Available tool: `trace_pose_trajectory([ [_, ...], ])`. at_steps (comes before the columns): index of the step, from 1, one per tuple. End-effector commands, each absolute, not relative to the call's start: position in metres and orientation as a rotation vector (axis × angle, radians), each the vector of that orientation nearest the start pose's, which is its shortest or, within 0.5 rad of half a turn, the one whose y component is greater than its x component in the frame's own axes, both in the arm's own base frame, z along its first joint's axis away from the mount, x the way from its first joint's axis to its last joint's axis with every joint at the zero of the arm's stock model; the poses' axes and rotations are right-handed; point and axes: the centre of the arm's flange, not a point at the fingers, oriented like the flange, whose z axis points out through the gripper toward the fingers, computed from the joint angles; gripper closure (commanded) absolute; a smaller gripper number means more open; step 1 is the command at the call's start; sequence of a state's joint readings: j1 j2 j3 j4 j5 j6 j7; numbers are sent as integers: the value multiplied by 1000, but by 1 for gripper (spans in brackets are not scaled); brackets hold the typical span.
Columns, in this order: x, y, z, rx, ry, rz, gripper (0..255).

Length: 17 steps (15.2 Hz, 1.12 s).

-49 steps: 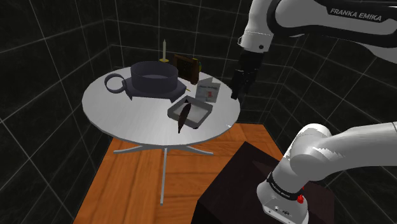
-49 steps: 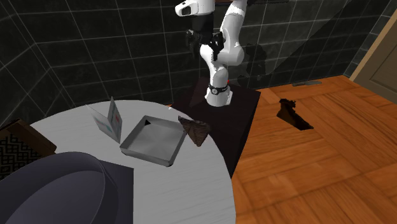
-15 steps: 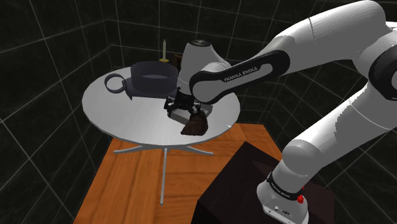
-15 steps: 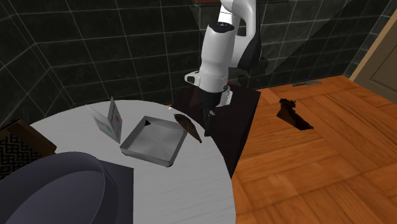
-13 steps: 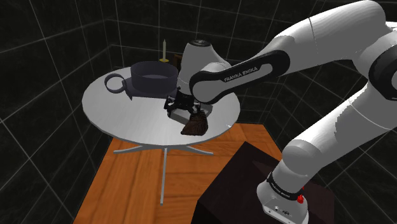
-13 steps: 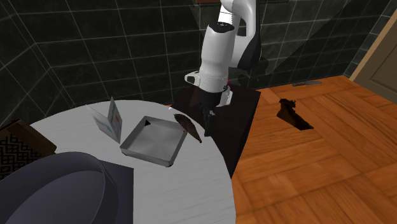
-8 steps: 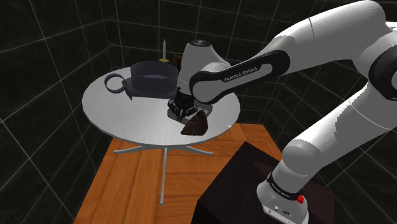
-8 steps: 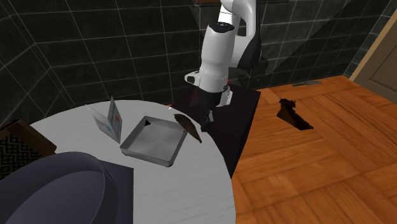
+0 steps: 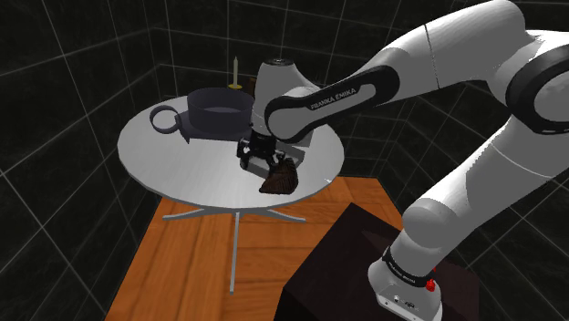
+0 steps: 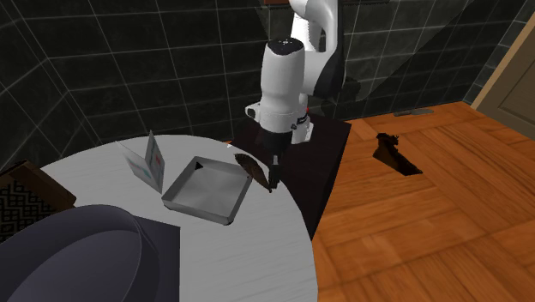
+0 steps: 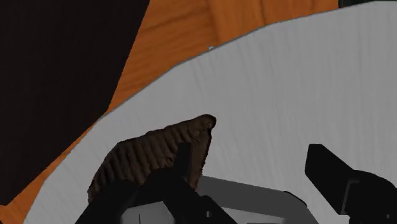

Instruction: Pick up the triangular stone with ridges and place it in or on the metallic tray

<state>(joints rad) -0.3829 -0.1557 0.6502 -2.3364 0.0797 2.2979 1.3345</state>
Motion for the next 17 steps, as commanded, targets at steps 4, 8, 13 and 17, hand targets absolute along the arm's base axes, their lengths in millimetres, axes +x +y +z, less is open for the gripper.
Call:
trace_pose_trajectory([
  [4, 498, 114, 369, -2085, 2306, 121, 0],
  [8, 503, 99, 353, -1698, 2602, 262, 0],
  [13, 501, 102, 331, -1685, 2610, 265, 0],
  [17, 500, 105, 313, -1685, 2610, 265, 0],
])
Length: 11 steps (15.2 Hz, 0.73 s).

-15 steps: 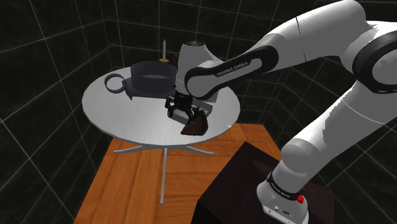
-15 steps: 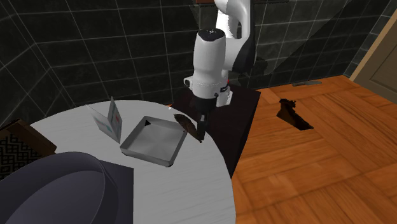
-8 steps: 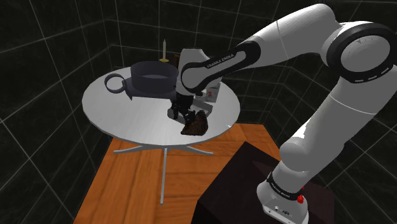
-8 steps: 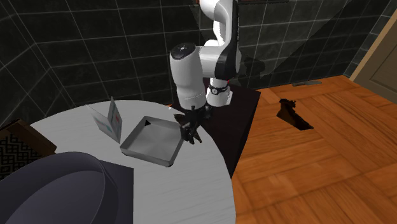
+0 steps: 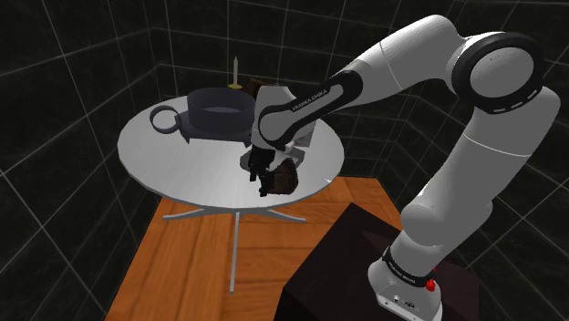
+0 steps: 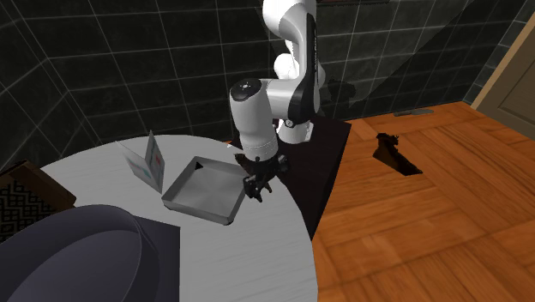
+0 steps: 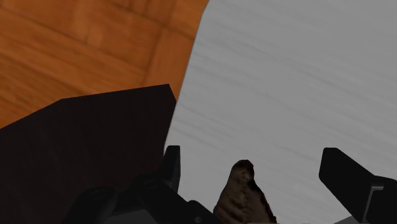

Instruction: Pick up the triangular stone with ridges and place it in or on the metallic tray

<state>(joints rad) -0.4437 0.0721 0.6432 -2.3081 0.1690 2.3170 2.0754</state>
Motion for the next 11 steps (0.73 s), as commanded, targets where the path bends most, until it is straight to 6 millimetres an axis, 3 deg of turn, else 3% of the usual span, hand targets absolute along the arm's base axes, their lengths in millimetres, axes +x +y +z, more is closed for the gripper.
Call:
trace_pose_trajectory([
  [1, 500, 105, 313, -1685, 2610, 265, 0],
  [7, 500, 105, 313, -1685, 2610, 265, 0],
  [8, 500, 105, 313, -1685, 2610, 265, 255],
  [11, 500, 105, 313, -1685, 2610, 265, 255],
])
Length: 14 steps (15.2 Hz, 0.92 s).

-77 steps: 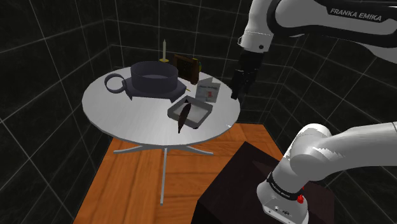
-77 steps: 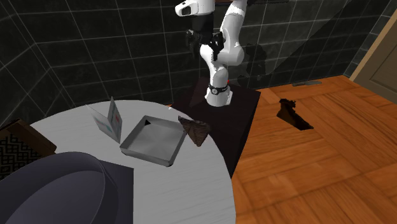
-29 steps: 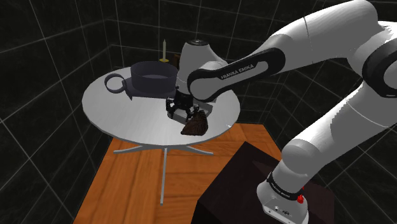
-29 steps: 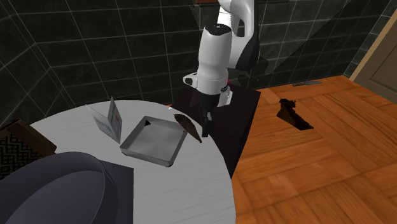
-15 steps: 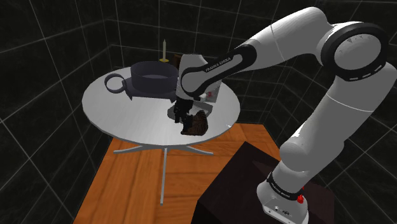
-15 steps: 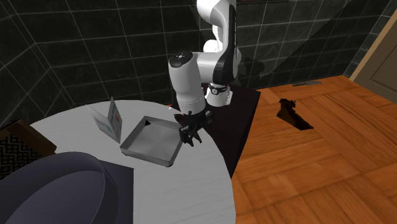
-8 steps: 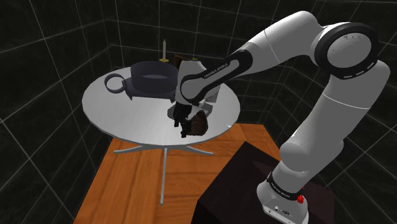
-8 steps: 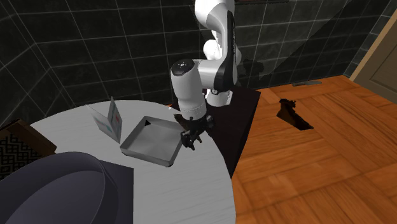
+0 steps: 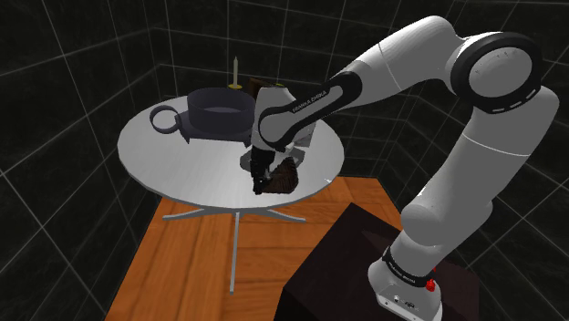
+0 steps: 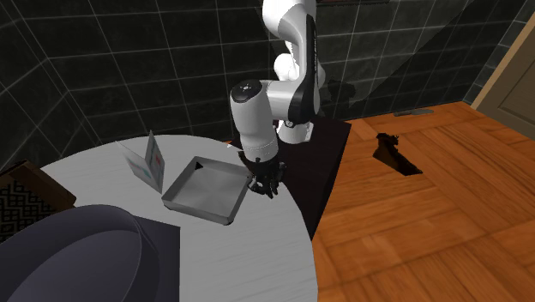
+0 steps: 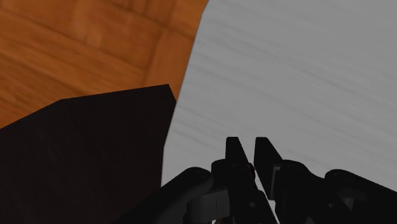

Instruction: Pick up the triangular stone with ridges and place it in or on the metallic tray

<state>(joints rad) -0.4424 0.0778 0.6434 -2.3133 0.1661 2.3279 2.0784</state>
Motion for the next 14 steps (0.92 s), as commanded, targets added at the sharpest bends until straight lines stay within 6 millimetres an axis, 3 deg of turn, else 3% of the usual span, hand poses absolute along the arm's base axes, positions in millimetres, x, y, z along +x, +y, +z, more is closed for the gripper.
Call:
trace_pose_trajectory([
  [1, 500, 105, 313, -1685, 2610, 265, 255],
  [6, 500, 105, 313, -1685, 2610, 266, 255],
  [14, 500, 105, 355, -1685, 2610, 265, 255],
])
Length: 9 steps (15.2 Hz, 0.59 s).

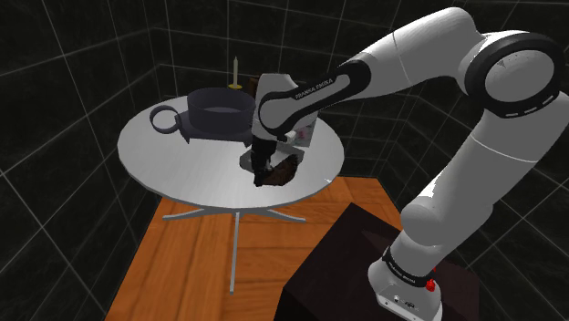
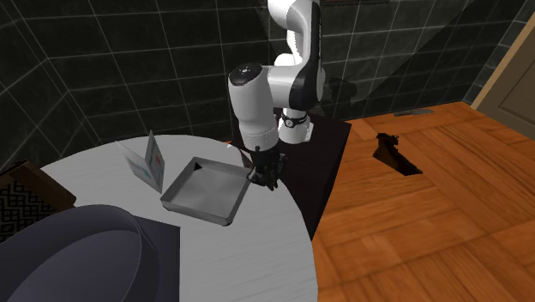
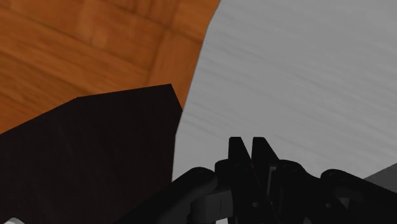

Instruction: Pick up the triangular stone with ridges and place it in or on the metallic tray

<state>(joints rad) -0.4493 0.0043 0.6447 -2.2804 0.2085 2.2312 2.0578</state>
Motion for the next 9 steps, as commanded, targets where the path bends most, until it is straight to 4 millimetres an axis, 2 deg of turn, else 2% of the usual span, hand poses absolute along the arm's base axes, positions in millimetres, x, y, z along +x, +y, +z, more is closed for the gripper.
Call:
trace_pose_trajectory([
  [1, 500, 105, 360, -1685, 2610, 265, 255],
  [9, 500, 105, 403, -1685, 2610, 265, 255],
])
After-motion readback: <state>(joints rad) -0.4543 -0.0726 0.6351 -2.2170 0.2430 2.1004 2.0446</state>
